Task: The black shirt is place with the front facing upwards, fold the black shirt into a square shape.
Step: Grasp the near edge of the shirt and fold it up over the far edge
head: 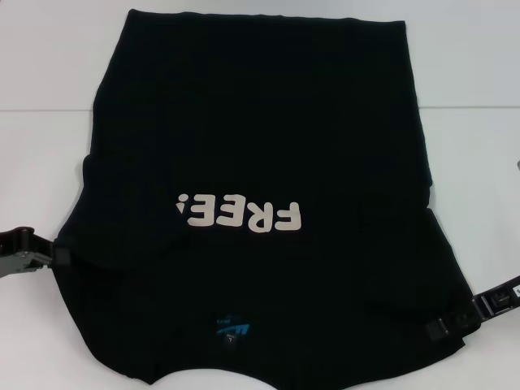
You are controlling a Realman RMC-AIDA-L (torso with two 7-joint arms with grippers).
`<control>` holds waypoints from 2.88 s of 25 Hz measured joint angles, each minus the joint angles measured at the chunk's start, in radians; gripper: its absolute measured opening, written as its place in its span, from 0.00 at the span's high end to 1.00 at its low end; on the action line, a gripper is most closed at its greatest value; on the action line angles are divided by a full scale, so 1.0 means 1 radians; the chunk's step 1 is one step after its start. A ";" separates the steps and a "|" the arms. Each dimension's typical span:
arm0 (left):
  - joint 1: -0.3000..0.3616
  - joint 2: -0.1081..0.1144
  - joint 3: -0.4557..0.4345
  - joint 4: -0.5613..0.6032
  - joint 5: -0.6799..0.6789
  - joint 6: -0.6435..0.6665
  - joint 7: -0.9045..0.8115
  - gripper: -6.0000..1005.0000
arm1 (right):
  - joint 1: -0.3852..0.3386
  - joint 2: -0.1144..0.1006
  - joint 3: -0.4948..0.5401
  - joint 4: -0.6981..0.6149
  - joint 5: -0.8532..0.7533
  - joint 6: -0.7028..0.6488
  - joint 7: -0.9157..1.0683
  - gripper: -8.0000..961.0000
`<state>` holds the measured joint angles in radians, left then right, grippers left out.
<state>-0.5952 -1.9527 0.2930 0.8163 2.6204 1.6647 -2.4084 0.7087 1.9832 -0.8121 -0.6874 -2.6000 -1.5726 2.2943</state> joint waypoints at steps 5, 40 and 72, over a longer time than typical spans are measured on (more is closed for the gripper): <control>0.000 0.001 0.000 0.000 0.001 -0.001 -0.001 0.97 | 0.003 0.006 -0.011 0.000 0.000 0.009 0.002 0.33; -0.005 0.002 0.000 0.000 0.000 -0.013 0.000 0.97 | 0.053 0.022 -0.037 0.023 0.004 0.007 0.013 0.62; 0.028 0.007 -0.026 -0.002 0.042 0.289 0.032 0.97 | 0.033 -0.032 -0.040 0.013 -0.005 -0.166 -0.137 0.96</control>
<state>-0.5667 -1.9452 0.2670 0.8143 2.6622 1.9532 -2.3763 0.7418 1.9510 -0.8522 -0.6742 -2.6051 -1.7386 2.1569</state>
